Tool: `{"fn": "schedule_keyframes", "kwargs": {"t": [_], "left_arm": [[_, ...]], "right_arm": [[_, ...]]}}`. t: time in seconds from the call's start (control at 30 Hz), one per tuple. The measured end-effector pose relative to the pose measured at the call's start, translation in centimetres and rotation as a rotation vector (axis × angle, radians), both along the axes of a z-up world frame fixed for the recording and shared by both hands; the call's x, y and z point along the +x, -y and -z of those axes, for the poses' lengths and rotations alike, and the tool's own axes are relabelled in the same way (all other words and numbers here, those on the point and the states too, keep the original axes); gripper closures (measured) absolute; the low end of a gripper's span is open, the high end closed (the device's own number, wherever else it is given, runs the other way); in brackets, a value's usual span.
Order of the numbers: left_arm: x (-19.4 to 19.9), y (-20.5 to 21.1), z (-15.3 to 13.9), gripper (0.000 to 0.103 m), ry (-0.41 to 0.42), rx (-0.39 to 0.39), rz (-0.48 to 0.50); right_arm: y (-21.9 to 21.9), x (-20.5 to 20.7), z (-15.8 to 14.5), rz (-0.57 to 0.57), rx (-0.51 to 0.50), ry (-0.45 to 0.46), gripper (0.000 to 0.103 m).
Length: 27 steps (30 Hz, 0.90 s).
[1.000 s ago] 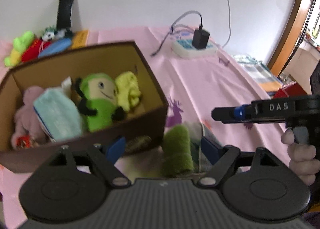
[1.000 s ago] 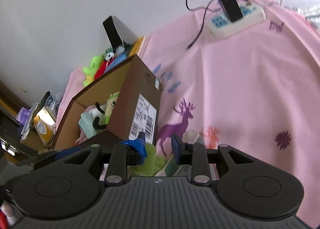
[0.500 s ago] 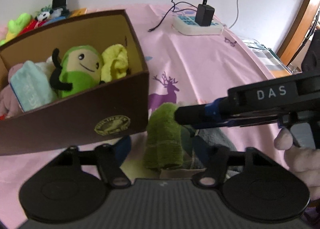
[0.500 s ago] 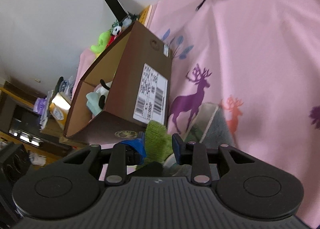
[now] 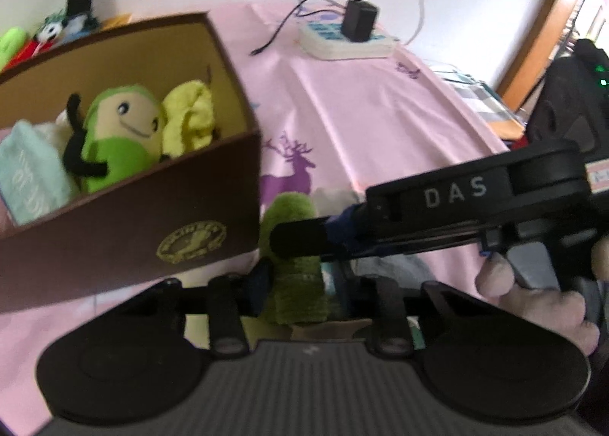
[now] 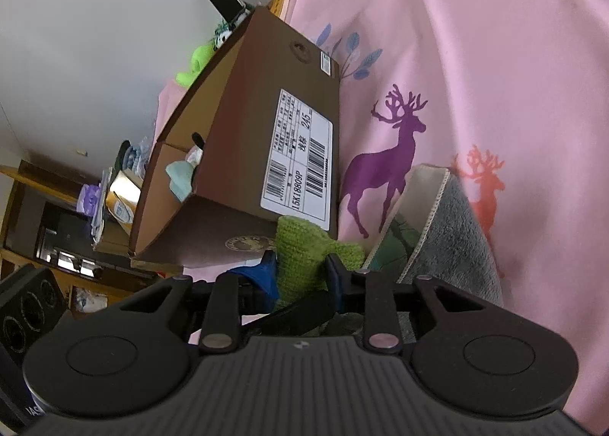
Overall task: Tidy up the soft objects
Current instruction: 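Close the right gripper on the green towel, then lift the green towel with the right gripper and carry it over the box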
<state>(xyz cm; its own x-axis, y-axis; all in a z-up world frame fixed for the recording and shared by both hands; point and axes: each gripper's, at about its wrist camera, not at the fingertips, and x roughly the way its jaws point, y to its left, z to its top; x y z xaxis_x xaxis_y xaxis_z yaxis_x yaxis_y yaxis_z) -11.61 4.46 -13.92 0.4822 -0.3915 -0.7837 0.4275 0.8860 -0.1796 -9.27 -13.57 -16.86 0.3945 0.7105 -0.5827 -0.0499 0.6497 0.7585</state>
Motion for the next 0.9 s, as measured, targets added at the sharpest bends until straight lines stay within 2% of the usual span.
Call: {"fn": "schedule_keyframes", "kwargs": {"t": [0.23, 0.5, 0.6, 0.73, 0.9], "left_arm": [[-1.1, 0.1, -2.5, 0.075, 0.069, -0.075, 0.15], [-1.4, -1.0, -7.0, 0.075, 0.198, -0.19, 0.266], [-1.3, -1.8, -8.7, 0.075, 0.257, -0.212, 0.282], [-0.7, -3.9, -10.4, 0.075, 0.329, -0.228, 0.254], [1.4, -6.7, -10.6, 0.075, 0.335, -0.251, 0.189]], "right_arm": [[1.0, -2.1, -2.0, 0.075, 0.01, 0.041, 0.094], [1.6, -4.2, -6.5, 0.19, 0.023, 0.202, 0.094], [0.8, -3.8, -8.5, 0.197, 0.009, 0.28, 0.093], [-1.2, -2.3, -10.4, 0.176, -0.009, 0.376, 0.093], [-3.9, 0.3, -11.3, 0.137, -0.007, 0.43, 0.093]]}}
